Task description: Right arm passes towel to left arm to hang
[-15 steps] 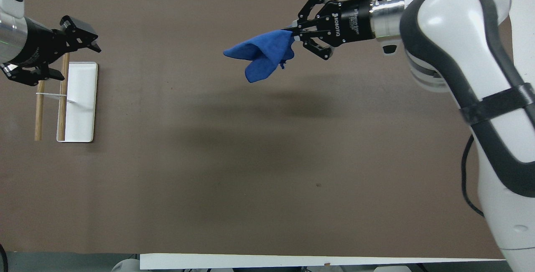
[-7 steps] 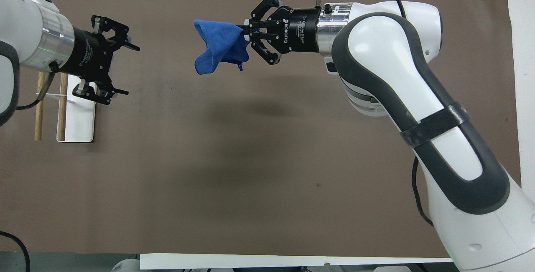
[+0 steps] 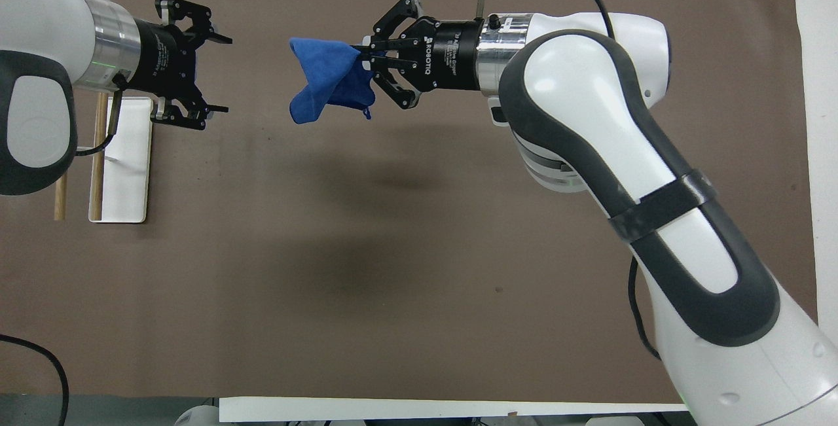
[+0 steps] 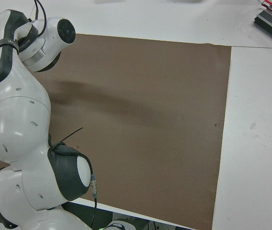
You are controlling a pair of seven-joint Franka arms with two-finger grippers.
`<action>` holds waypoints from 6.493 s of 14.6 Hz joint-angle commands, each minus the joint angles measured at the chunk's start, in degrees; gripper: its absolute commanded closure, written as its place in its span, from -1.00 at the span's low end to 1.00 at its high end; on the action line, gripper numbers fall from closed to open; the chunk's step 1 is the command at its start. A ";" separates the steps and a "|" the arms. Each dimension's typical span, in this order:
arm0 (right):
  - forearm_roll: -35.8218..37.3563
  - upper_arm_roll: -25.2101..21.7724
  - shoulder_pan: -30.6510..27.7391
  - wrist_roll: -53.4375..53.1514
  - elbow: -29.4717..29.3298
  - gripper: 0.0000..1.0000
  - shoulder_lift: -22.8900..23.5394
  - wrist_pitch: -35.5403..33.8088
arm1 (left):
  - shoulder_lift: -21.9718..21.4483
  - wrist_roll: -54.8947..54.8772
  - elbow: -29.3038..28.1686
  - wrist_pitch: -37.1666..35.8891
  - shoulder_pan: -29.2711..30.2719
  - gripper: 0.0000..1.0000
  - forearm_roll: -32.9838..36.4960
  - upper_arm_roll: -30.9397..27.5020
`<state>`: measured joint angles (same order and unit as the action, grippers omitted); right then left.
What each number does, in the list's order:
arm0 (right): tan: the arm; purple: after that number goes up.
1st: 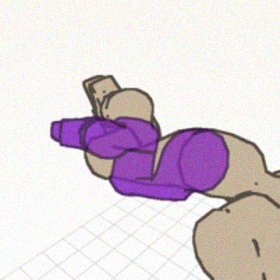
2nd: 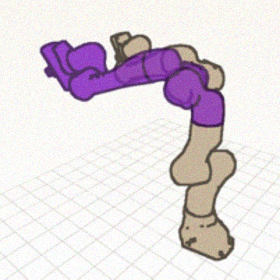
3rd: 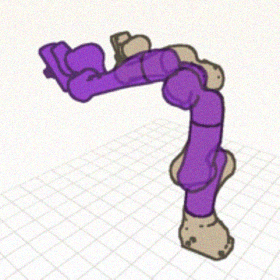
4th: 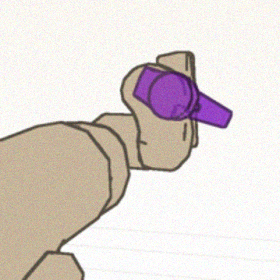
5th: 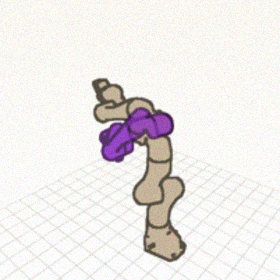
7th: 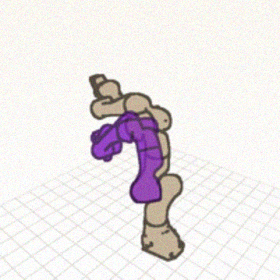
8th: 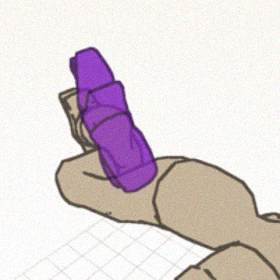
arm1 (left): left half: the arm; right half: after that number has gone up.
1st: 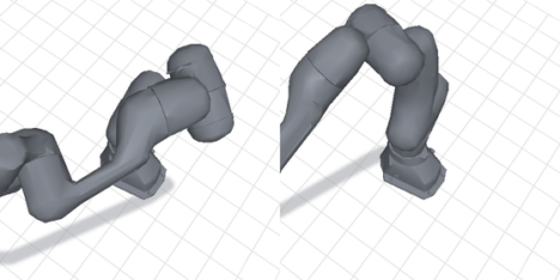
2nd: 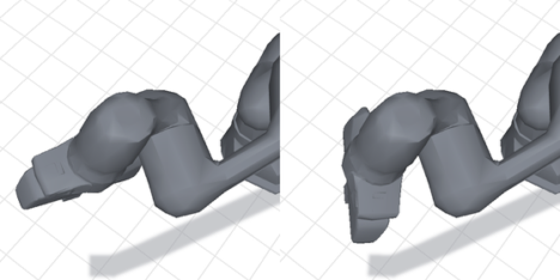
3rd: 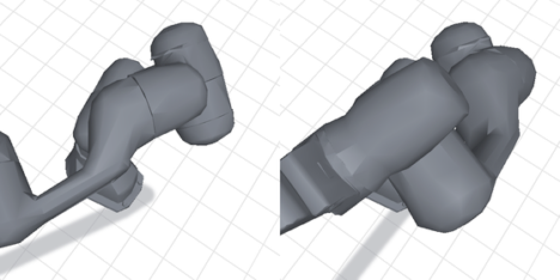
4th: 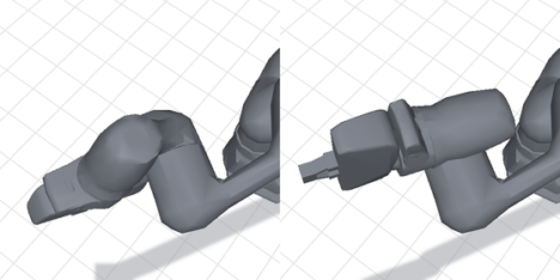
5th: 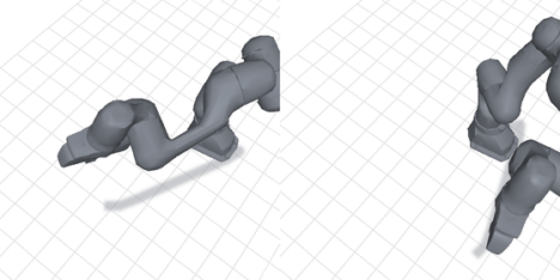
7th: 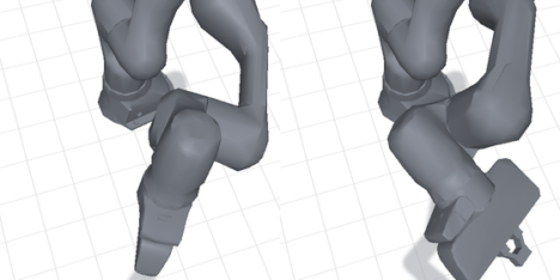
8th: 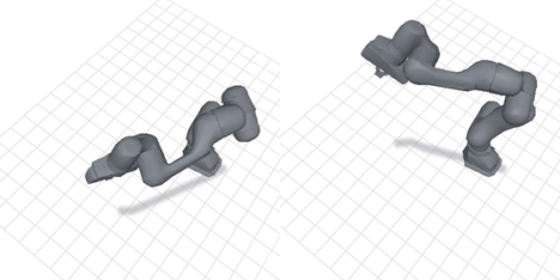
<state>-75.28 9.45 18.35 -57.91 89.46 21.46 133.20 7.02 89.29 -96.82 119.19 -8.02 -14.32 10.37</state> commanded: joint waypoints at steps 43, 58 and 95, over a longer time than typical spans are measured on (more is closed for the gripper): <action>37.14 -0.23 -0.32 18.88 1.85 -0.99 -1.07 -1.44 | 3.52 -26.61 3.57 -0.81 -2.62 1.00 6.76 1.50; 83.71 -0.40 -22.21 43.05 -1.30 -0.99 -15.12 -36.76 | 2.82 -24.43 1.20 -7.57 -1.65 1.00 15.73 -12.65; 78.97 -8.75 -22.57 59.58 -3.85 -0.99 -21.81 -54.97 | 3.44 -67.31 0.94 0.33 0.37 1.00 15.73 -27.77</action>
<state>4.75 0.71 -3.91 0.59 84.68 0.44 78.59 10.71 23.65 -94.91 117.47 -7.77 0.78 -17.20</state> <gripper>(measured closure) 0.000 0.978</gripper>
